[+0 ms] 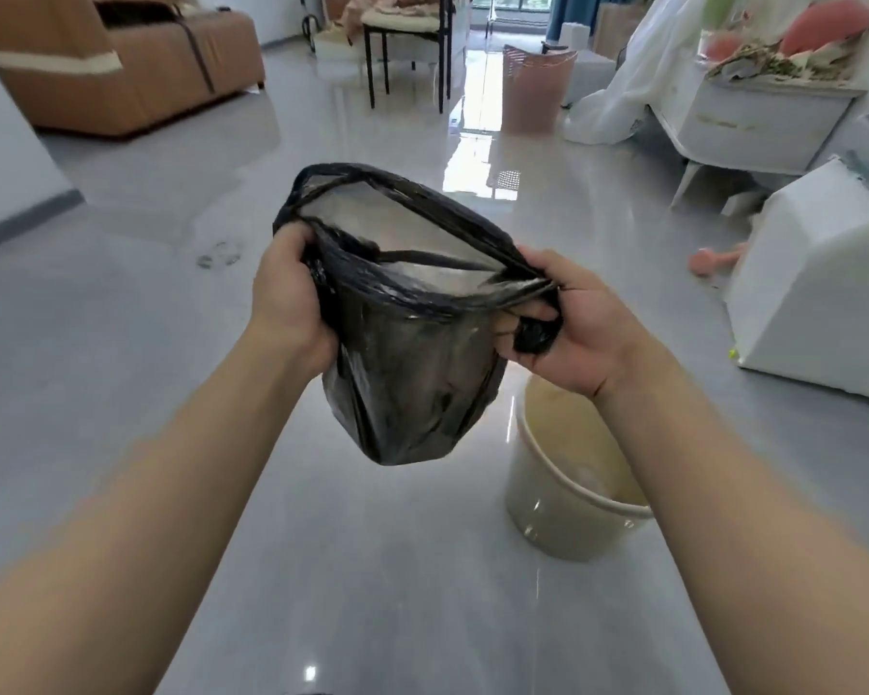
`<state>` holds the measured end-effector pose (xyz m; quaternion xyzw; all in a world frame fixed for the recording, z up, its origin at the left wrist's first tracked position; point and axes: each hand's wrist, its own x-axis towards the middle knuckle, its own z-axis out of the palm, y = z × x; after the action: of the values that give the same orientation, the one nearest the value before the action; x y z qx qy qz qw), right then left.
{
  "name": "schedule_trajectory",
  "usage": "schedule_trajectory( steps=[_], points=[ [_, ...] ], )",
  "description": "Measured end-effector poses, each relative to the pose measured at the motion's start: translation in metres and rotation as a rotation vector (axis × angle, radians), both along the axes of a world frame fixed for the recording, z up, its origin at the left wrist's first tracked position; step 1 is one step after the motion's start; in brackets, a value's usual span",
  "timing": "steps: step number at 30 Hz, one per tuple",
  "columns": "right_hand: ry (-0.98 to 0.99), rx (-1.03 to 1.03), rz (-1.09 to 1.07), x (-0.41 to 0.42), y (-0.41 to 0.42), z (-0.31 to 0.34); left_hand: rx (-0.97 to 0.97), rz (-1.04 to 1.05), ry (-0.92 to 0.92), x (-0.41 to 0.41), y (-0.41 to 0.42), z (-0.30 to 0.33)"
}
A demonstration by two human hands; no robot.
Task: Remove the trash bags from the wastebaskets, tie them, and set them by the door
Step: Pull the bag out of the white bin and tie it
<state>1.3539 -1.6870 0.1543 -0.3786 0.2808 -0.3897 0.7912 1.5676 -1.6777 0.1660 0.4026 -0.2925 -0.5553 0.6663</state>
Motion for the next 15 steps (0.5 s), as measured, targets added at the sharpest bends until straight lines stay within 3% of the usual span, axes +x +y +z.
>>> schedule_trajectory(
  steps=[6,9,15],
  points=[
    [0.526,0.119,0.018,0.045,-0.009,-0.081,0.209,0.125,-0.114,0.058,0.018,-0.092],
    [0.759,0.150,0.021,0.047,-0.008,-0.129,0.342,0.126,-0.381,0.073,0.024,-0.145],
    [1.080,0.158,-0.027,0.044,0.005,-0.176,0.731,-0.104,-0.846,0.107,0.031,-0.208]
  ],
)
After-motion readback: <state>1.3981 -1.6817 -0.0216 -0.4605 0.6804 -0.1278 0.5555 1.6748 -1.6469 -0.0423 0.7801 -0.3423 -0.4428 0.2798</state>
